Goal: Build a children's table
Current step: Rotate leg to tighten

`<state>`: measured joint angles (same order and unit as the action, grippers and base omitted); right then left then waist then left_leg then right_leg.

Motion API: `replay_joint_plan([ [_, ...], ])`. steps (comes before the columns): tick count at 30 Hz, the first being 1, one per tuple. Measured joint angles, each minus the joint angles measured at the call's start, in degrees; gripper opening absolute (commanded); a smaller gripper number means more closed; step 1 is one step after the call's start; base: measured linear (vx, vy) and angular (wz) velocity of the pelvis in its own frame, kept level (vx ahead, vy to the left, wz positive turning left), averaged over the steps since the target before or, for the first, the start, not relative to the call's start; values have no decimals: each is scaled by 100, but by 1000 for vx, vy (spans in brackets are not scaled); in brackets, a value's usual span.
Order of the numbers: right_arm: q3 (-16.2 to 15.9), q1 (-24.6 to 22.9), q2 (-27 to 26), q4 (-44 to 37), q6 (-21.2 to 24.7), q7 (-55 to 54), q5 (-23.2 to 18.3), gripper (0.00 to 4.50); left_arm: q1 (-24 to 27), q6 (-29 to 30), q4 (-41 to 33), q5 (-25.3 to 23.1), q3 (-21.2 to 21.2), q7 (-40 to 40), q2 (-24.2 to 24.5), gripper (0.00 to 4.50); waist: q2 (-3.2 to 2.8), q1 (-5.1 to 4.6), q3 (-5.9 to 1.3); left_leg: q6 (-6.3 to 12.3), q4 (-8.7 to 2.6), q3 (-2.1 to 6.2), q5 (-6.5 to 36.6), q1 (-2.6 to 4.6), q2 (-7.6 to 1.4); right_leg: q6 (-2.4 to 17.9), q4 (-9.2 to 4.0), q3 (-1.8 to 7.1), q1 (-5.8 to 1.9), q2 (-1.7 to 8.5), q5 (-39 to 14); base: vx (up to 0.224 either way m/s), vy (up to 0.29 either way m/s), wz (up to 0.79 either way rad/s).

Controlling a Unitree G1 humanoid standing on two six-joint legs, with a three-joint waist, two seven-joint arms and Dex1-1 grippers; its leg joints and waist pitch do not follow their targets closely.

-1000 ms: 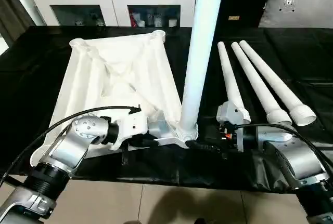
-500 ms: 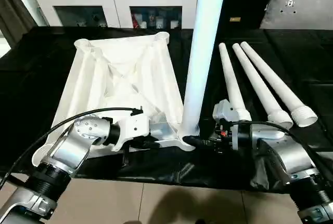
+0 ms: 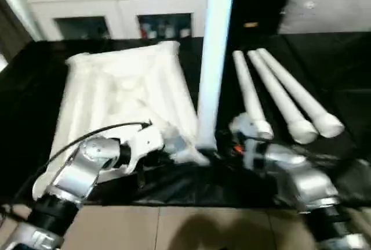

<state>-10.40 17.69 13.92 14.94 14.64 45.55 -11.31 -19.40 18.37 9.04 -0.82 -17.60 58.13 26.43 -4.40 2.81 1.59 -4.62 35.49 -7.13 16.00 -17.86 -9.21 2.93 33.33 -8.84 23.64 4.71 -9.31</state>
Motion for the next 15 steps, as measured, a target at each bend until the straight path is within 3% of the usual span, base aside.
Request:
replay_joint_plan([
  [4,287,204,-756,644,-82,-1014,69,272,265,697,-317,-81,206,-846,-539,0,-33,-209,8,-45,12,2,12,58,-56,-3,-91,-69,-113,-30,0,-14,-2,0],
  [7,333,515,-1026,1120,-200,-1604,212,272,269,999,-361,-251,236,-1402,-901,0,-155,-408,70,-46,10,61,15,80,-193,-17,-365,-380,-320,-31,-1,0,0,0],
  [8,355,651,-1132,1273,-216,-1821,283,272,257,1054,-355,-340,272,-1598,-1036,0,-187,-402,101,-47,14,72,15,78,-237,-87,-266,-387,-348,-32,-49,-55,-4,0],
  [9,387,724,-1214,1379,-226,-2038,321,272,231,1120,-342,-399,278,-1778,-1153,0,-100,-364,134,-50,26,-2,14,125,-220,-156,17,-198,-242,-25,-229,0,0,0],
  [10,451,736,-1269,1453,-227,-2142,305,272,225,1133,-306,-411,270,-1876,-1216,0,22,-342,154,-53,31,-64,15,202,-156,-131,138,-21,-220,-26,-215,0,0,0],
  [11,506,734,-1288,1496,-221,-2198,300,272,222,1142,-263,-443,256,-1965,-1305,0,187,-337,155,-52,115,-124,24,317,-71,-60,186,18,-177,-35,-177,6,-81,27],
  [12,555,792,-1269,1526,-214,-2197,297,272,198,1132,-245,-470,234,-2047,-1382,0,135,-301,160,50,234,-121,178,282,-98,-35,183,-38,-167,-39,-192,7,-63,3],
  [13,551,850,-1280,1550,-224,-2205,310,272,163,1125,-247,-462,222,-2054,-1372,0,2,-295,157,155,238,-37,240,189,-100,-37,98,-229,-201,13,-194,7,-63,3],
  [14,557,874,-1258,1545,-245,-2200,327,328,122,1126,-245,-460,176,-2063,-1380,0,-133,-318,146,154,216,69,241,79,-144,-58,-42,-464,-246,59,-184,67,43,-33],
  [15,584,872,-1245,1535,-298,-2187,337,342,63,1125,-241,-462,131,-2072,-1370,0,-222,-315,129,140,174,139,237,34,-244,-151,-71,-543,-269,53,-223,94,54,-15],
])
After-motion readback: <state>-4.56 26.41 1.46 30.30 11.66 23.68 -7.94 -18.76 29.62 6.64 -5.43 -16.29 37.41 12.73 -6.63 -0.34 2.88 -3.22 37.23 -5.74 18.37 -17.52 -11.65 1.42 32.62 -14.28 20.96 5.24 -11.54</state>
